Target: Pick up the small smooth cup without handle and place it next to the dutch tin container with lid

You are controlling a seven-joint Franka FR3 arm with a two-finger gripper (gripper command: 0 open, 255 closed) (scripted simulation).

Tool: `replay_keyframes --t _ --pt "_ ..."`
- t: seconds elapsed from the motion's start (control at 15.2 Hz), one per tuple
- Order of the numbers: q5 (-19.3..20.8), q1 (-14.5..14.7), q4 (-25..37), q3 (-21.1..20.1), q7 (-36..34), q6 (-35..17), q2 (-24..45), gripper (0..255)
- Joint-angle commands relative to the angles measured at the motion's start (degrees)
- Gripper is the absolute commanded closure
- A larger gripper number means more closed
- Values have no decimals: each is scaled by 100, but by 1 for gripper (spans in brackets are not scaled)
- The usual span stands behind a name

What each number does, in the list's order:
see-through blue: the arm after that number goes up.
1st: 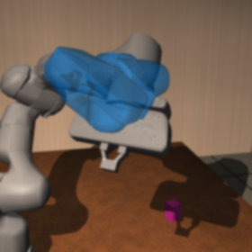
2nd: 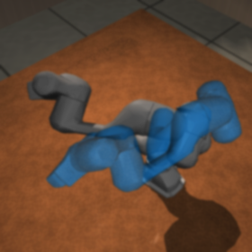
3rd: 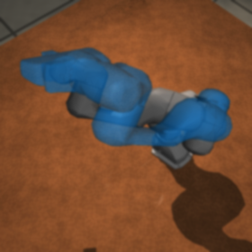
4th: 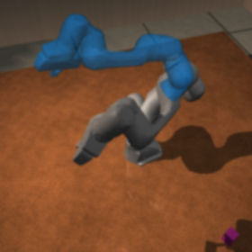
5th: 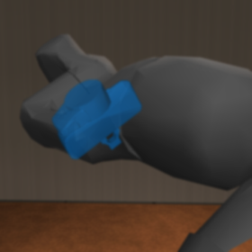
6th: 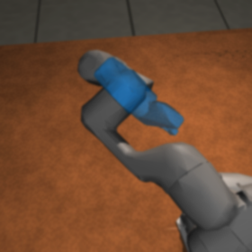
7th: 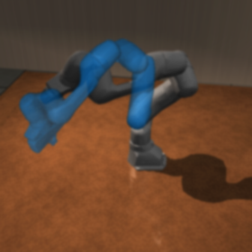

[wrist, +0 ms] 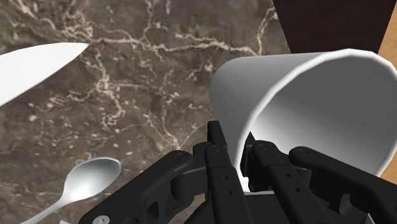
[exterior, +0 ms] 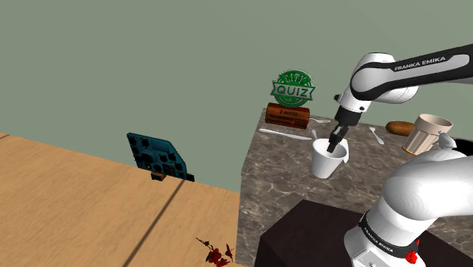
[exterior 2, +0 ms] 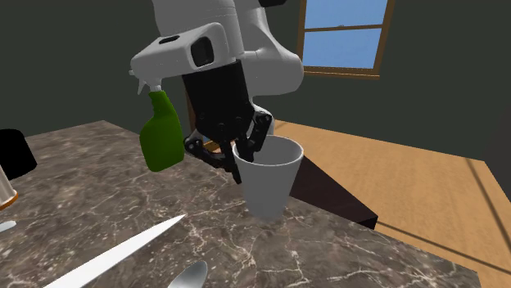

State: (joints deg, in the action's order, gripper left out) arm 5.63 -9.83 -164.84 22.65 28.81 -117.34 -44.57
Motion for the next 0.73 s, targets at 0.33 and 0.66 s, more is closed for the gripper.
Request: replay_keyframes --t 0.33,0.66 --pt "-74 4 383 -150 -99 663 -289 255" --pt "-137 26 698 -247 -165 1101 -419 255"
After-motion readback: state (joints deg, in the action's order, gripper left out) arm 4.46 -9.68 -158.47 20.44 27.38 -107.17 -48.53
